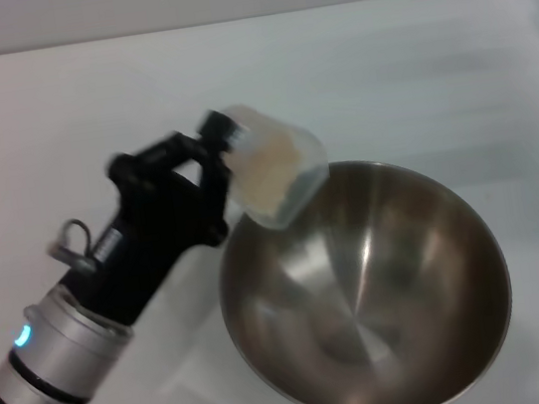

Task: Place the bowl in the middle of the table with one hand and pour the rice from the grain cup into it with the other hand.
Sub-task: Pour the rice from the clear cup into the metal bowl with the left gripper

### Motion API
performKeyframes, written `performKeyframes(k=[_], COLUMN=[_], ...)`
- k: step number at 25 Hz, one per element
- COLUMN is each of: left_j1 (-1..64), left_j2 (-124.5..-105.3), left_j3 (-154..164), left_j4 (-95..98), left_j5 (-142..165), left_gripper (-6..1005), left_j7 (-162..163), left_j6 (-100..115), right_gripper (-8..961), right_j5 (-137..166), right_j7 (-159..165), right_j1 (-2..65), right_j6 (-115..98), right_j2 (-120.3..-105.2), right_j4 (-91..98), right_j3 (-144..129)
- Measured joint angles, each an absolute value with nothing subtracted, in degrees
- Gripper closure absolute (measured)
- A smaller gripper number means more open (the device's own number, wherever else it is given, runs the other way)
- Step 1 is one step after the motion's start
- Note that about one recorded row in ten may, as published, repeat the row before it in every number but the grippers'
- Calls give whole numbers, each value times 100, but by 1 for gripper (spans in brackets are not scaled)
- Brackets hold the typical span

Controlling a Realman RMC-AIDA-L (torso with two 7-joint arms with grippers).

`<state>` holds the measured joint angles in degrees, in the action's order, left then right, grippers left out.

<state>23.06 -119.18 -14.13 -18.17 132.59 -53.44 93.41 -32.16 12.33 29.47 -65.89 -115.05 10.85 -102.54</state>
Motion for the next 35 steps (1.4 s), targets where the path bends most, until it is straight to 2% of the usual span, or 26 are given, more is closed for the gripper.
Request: performKeyframes(k=[6, 35], left_j1=[2380, 2539], left_j2=[-11918, -11918], left_j3=[-1436, -1402], left_j4=[-1843, -1696], left_j5=[14175, 14520], left_gripper=[975, 949], left_j7=[-7788, -11470], left_j6=[9363, 9179], right_gripper=[245, 245], right_j5=[-3202, -3199], right_j7=[1163, 943], right_j1=[2953, 2944], right_j6=[-6596, -6570], right_j2=[-11523, -11540], right_j4=[1085, 1047], right_j3=[-10254, -10254])
